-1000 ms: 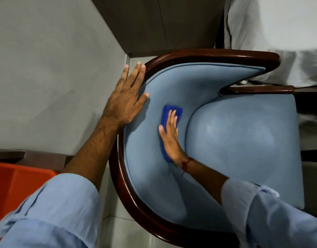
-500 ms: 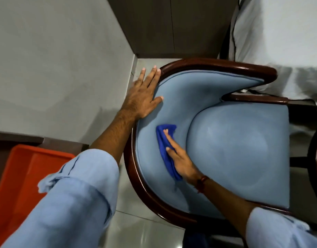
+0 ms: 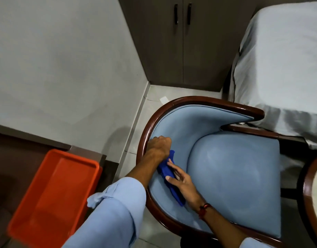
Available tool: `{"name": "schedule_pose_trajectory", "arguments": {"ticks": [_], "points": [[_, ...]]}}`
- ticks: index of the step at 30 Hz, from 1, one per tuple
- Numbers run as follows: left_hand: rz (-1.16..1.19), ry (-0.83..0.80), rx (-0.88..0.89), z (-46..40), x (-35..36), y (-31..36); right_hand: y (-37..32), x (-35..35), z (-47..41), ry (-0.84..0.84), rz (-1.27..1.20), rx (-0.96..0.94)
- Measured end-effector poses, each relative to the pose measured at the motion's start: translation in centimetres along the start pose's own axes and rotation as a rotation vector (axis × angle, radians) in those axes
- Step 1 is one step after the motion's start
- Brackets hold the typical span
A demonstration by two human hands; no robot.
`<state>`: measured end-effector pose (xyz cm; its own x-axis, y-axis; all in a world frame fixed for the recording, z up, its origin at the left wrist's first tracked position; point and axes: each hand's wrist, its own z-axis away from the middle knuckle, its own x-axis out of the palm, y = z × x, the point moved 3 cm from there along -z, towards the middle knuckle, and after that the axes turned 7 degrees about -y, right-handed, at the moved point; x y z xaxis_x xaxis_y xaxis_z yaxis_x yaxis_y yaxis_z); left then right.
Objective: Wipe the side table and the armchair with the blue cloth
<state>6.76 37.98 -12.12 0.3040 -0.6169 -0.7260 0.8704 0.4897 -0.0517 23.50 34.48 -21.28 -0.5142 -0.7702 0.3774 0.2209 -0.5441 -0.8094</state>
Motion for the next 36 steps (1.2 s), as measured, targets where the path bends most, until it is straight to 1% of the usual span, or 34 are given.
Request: {"name": "schedule_pose_trajectory", "arguments": {"ticks": [3, 5, 6, 8, 11, 12, 13, 15, 17, 18, 20, 22, 24, 25, 27, 29, 30, 31, 32, 34, 35, 36], "points": [[-0.004, 0.002, 0.020, 1.6, 0.5, -0.6, -1.1, -1.2, 0.5, 0.000, -0.003, 0.008], [0.083, 0.024, 0.016, 3.5, 0.7, -0.9, -2.1, -1.2, 0.5, -0.002, 0.001, 0.023], [0.189, 0.051, 0.005, 4.3, 0.7, -1.0, -2.6, -1.2, 0.4, 0.033, -0.008, 0.024], [0.486, 0.140, -0.022, 6.2, 0.2, -1.9, -4.2, -1.1, 0.3, 0.097, -0.059, 0.010], [0.898, 0.372, 0.008, 10.1, -1.0, -4.0, -8.0, -0.8, -0.3, 0.151, -0.107, -0.008], [1.015, 0.463, 0.026, 11.9, -1.3, -5.4, -9.3, 0.0, -1.0, 0.140, -0.143, -0.005], [1.120, 0.542, 0.027, 13.8, -1.5, -7.1, -10.4, 1.0, -1.8, 0.093, -0.183, -0.009], [1.401, 0.660, 0.048, 17.3, -1.5, -10.4, -13.1, 3.8, -3.4, -0.054, -0.174, 0.009], [1.693, 0.884, -0.043, 24.4, 2.1, -18.4, -14.2, 13.6, -5.9, -0.300, -0.123, 0.094], [1.778, 0.887, -0.008, 25.0, 2.5, -19.2, -15.1, 14.2, -6.2, -0.321, -0.141, 0.102], [1.876, 0.964, -0.066, 27.3, 5.7, -22.4, -15.3, 18.2, -7.7, -0.434, -0.136, 0.162], [1.906, 0.951, -0.165, 27.2, 7.4, -23.6, -15.0, 18.6, -9.1, -0.437, -0.093, 0.168], [1.943, 0.927, -0.352, 27.0, 10.1, -25.0, -14.6, 20.6, -10.1, -0.436, 0.068, 0.150], [1.971, 0.918, -0.493, 28.0, 12.5, -26.4, -13.4, 23.5, -10.8, -0.439, 0.203, 0.137], [1.989, 0.849, -0.735, 29.1, 17.1, -28.3, -11.1, 28.7, -11.6, -0.438, 0.445, 0.092], [1.931, 0.776, -0.862, 29.5, 20.6, -29.4, -8.4, 32.6, -12.3, -0.444, 0.708, 0.021], [1.886, 0.743, -0.885, 29.4, 21.5, -29.6, -7.1, 33.9, -12.5, -0.467, 0.847, -0.028], [1.790, 0.684, -0.913, 29.3, 21.7, -29.7, -6.5, 34.7, -12.5, -0.491, 0.984, -0.060], [1.674, 0.628, -0.943, 29.1, 21.9, -29.6, -5.8, 35.2, -12.5, -0.498, 1.068, -0.071], [1.299, 0.474, -1.060, 29.5, 20.8, -29.4, -5.0, 35.1, -12.2, -0.496, 1.173, -0.072], [1.167, 0.455, -1.111, 30.1, 19.9, -29.4, -5.5, 35.2, -12.0, -0.463, 1.213, -0.071], [1.064, 0.461, -1.109, 30.2, 19.3, -29.5, -5.9, 35.3, -11.9, -0.445, 1.227, -0.104]]}}
